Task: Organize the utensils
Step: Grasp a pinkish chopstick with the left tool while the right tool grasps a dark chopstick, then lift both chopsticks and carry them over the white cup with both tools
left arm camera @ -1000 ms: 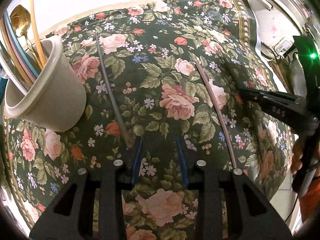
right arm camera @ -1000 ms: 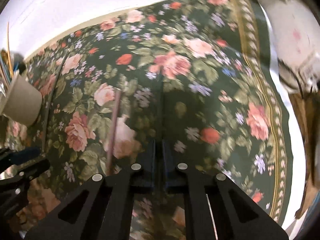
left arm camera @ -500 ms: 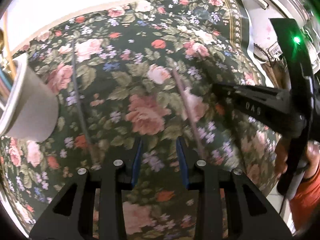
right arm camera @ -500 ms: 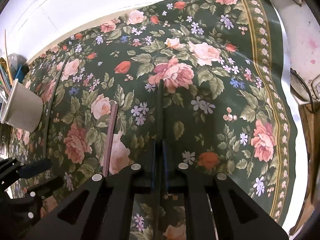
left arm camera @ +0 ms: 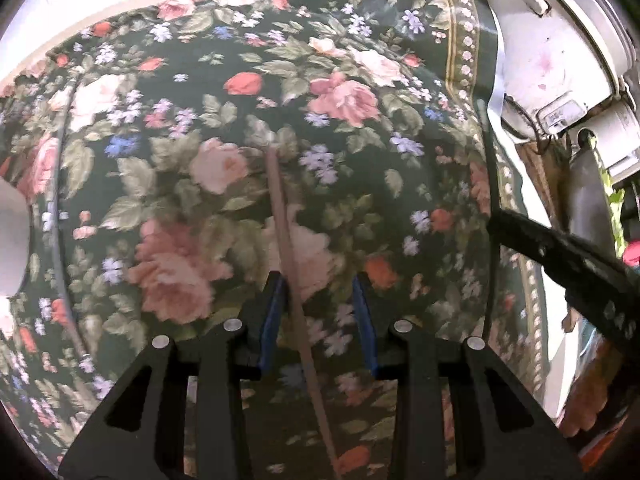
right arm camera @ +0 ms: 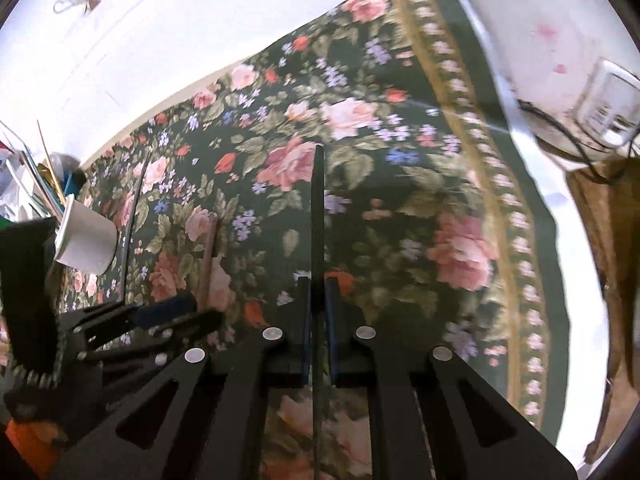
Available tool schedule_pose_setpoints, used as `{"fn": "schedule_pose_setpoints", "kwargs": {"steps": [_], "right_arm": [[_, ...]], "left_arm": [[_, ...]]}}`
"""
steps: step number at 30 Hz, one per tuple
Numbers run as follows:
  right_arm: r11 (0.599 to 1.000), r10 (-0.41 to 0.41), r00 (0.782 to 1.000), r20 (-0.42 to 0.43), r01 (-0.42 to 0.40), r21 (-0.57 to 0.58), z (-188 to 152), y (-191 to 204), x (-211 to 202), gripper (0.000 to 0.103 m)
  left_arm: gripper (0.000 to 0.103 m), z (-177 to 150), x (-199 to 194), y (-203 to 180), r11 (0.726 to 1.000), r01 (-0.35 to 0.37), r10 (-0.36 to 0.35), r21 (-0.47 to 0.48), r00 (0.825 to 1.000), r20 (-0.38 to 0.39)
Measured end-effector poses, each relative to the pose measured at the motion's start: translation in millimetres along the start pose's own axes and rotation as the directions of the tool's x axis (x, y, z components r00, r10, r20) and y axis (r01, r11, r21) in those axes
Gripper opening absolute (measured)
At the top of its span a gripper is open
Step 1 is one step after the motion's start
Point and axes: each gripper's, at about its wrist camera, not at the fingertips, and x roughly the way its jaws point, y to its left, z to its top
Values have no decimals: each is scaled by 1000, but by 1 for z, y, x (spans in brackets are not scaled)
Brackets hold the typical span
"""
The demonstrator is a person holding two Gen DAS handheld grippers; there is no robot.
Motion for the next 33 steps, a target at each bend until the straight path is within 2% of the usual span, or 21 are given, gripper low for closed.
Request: {"fn": "schedule_pose_setpoints", "kwargs": {"steps": [4,10,15,17,18,19,22,27,33], "right_arm": [[1000,1,1000,19,-2,9,-2,-12,-11,6],[1000,4,999,36,-4,5,-5,-24,-22,6],[1000,6,999,49,-6,-3,-7,-25,-27,6],[1000,8,999,54,-7,-7,-7,-24,-29,6],[1000,9,998,56,-8,-11,-8,-23,-30,6],[1000,10,998,58,-9,-16,-8,-22,-31,6],[1000,14,998,66,-12,-25,-8,-16,-33,6],[999,20,997,75,-18,-34,-10,-5,-35,6],[998,31,995,97,-26,-52,-8,12,-42,6]], "left_arm": [[33,9,7,-13,1000,7,-7,-8,1000,-1],[33,15,15,-33,997,-66,66,32,998,12],[32,15,16,-33,996,-83,82,20,996,31],[23,16,16,-35,996,-89,88,17,996,33],[13,15,15,-33,995,-103,102,14,994,36],[9,15,14,-30,994,-105,104,14,994,36],[5,14,12,-23,998,-62,62,-5,997,34],[4,9,8,-20,999,-38,37,17,999,36],[4,-1,-19,-12,1000,-19,17,23,996,86]]}}
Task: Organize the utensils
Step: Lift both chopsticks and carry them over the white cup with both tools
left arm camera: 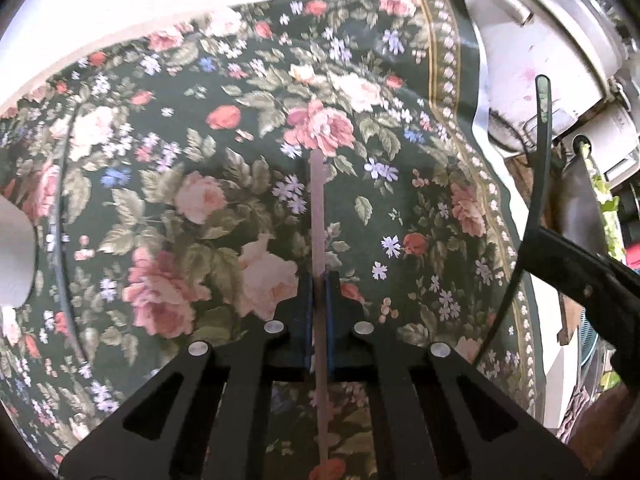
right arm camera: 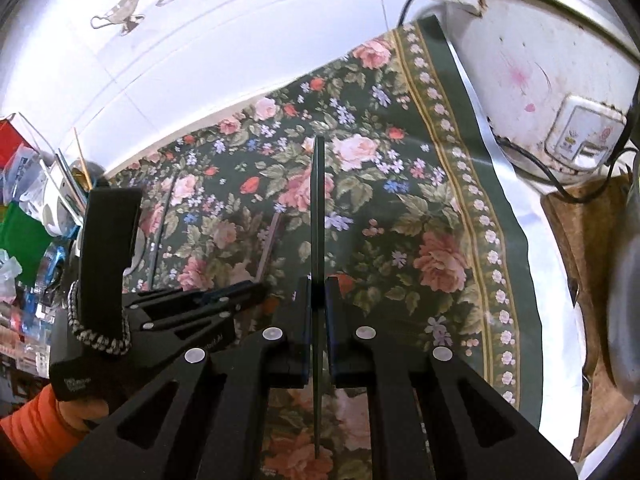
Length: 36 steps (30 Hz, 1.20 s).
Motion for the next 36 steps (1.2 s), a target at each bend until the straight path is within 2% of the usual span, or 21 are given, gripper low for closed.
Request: {"fn": "schedule_pose_setpoints", "kwargs": {"steps": [9,12,16,23,25,30,34,36], "right_arm": [[998,21,996,84,-16,-60,8,40,-22,6],[997,33,993,111,-25,-72,12,55,-26,6],[995,60,989,139,-48,-85,17,78,-33,6],[988,99,978,186,-75,-136,31,123,-45,6],[985,116,973,197,-87,-149,36,137,-48,6],[976,151,962,227,-109,-186,46,168,-56,6],[969,182,952,247,-130,-212,54,192,-60,6],[965,194,948,253,-138,-223,57,202,-60,6]], "left_arm": [[4,-3,-69,27,1000,19,-19,0,986,164],[4,-4,-98,39,1000,10,-9,-1,973,229],[4,-3,-135,56,1000,0,9,-27,947,321],[4,1,-200,93,995,-33,71,-89,881,468],[4,2,-219,106,993,-53,101,-109,854,510],[4,6,-253,132,986,-86,153,-142,800,580],[4,12,-271,151,977,-127,208,-171,749,629],[4,14,-278,160,975,-122,215,-186,730,648]]}}
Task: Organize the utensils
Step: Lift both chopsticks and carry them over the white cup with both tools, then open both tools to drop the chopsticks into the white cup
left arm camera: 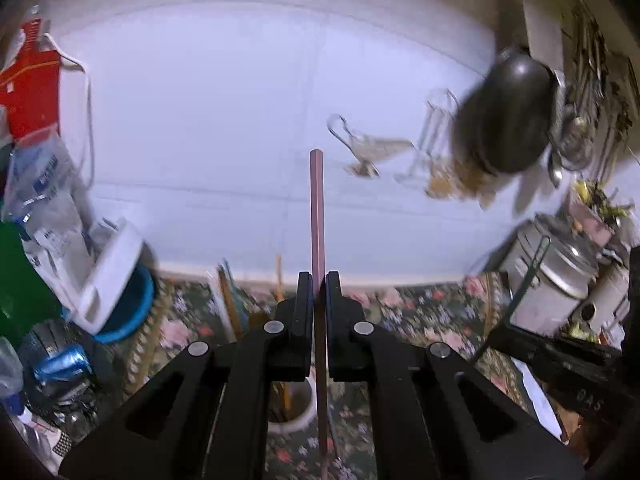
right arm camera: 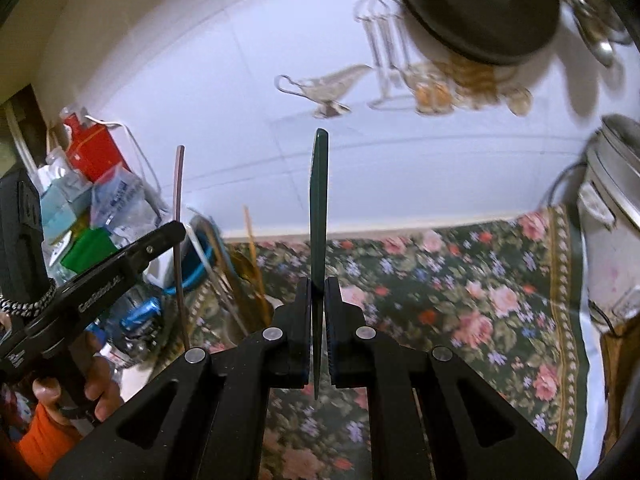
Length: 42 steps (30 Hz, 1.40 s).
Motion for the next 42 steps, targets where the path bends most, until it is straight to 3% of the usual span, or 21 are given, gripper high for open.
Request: {"fn": "schedule_pose_setpoints", "kwargs": {"steps": [10,21,32,42], "right_arm": [[998,37,999,20,-36,-48,21,39,25,6],[997,50,999,-1,-50,-60,27,56,72,6],[997,41,988,-151,-52,-64,1,55,127,6],[995,31,967,-254,-53,-82,-12,50,140,6]], "left_arm": [[4,21,16,40,997,-31,39,-68,991,129],[4,5,58,65,990,-71,91,-123,983,160],[4,-40,77,61,994,-81,87,-70,993,81],[4,-64,81,64,997,-46,41,-67,996,-80]]}}
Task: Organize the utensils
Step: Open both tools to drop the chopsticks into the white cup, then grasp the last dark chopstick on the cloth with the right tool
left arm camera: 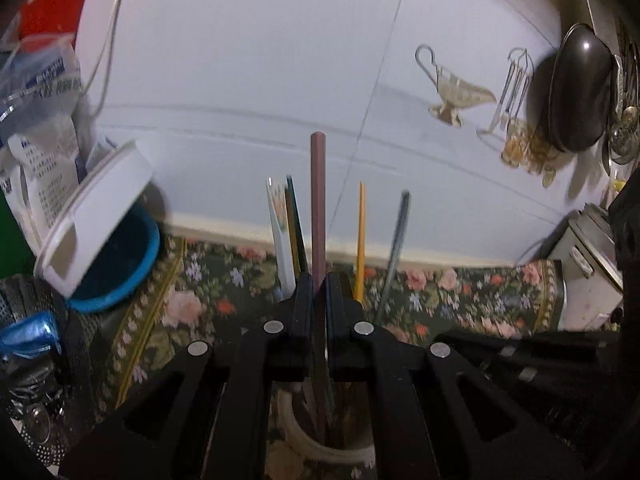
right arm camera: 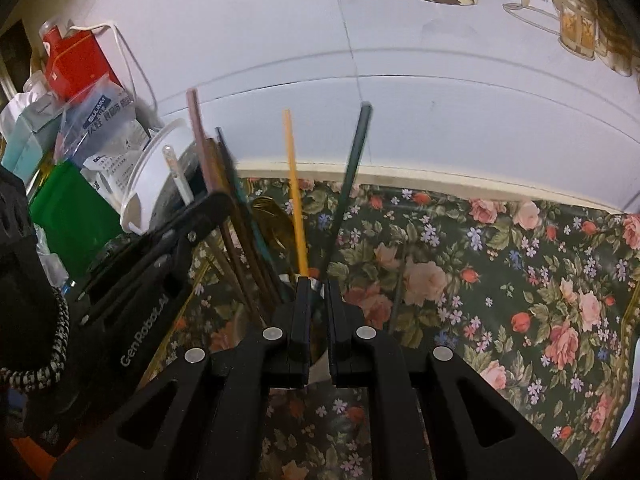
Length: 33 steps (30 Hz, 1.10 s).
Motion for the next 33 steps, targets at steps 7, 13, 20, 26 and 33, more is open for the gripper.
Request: {"fn": "schedule_pose_setpoints", "kwargs": {"steps": [7,13,20,26,33], "right_arm": [[996,-88,996,-8,88,28,-4,-25,-7,12],[989,-118,984,-135,128,69,-22,-50,39,12],[984,-79,963,-257,116,134,-45,-61,102,12],[985,-120,959,-258,148,94,-54,-56,119,12],[985,-140,951,-275,162,58,-75,-60,111,6]], "left_arm": [[4,3,-10,2,999,34,-30,39,996,-88],[10,8,-25,7,997,6,6,83,990,-140],[19,-3,-38,27,995,-30,49,96,979,-198],[19,-15,-39,37,994,-47,69,94,968,-241],[19,-24,-34,27,996,-14,39,89,960,-279]]}}
